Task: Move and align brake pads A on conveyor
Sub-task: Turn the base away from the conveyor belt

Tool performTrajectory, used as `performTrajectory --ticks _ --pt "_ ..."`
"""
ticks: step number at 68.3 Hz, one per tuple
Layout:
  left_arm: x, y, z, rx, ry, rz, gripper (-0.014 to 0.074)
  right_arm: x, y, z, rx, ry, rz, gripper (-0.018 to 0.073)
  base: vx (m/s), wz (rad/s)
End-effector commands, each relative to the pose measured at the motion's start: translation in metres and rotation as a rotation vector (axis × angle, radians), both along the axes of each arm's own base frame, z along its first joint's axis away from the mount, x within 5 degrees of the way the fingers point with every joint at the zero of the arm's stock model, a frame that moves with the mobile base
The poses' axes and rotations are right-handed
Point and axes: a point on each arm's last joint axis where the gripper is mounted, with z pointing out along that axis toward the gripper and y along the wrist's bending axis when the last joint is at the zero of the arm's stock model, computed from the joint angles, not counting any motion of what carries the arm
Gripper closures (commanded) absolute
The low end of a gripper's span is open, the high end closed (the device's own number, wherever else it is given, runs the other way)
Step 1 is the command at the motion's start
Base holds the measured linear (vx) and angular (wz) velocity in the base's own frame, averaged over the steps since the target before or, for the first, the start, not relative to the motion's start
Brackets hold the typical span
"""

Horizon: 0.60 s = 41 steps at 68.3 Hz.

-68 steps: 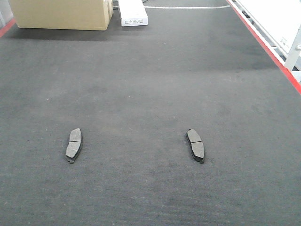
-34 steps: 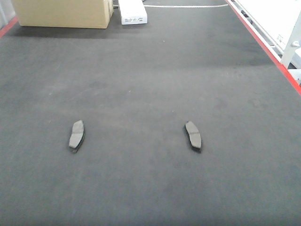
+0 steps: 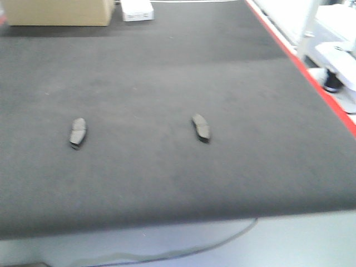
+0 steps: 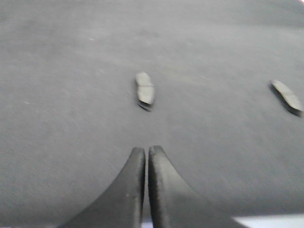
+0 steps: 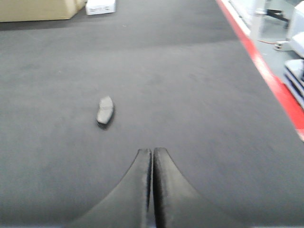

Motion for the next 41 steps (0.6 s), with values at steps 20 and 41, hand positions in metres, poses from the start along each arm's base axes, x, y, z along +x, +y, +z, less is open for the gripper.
performTrajectory --ticks 20,41 --pt "0.0023 -0.0022 0.0130 -0.004 -0.080 -0.026 0.0603 0.0017 -0.0015 0.0145 -0.006 -0.091 -0.014 0.0569 -0.27 -0.27" --pt "0.0023 -0.0022 0.0130 -0.004 -0.080 -0.026 0.0603 0.0016 -0.0015 0.0143 -0.007 -0.090 -0.013 0.0569 -0.25 -0.25"
